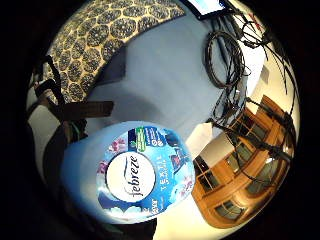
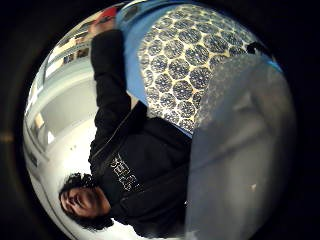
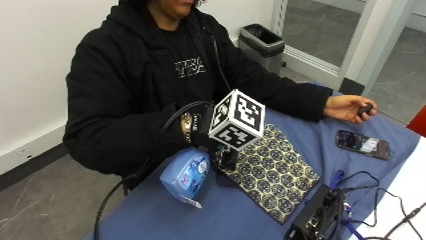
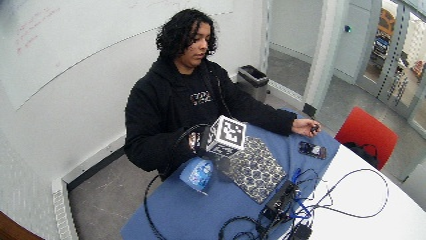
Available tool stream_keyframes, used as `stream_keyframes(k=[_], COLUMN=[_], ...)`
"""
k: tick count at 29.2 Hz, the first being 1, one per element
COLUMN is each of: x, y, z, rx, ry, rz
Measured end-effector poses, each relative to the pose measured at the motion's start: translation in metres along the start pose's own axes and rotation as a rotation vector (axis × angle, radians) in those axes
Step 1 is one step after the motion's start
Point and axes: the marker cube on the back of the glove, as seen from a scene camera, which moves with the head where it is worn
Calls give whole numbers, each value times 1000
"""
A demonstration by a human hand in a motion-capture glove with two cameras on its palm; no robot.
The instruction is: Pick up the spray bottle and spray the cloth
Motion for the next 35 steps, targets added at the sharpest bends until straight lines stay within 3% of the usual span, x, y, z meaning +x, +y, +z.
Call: stream_keyframes(k=[11, 21, 26, 35], x=[-5, -8, -21, -79], y=[-31, -40, -42, -63], z=[41, 51, 28, -50], rx=[-230, -278, -179, 154], ry=[86, 74, 45, 70], rz=[87, 81, -2, -260])
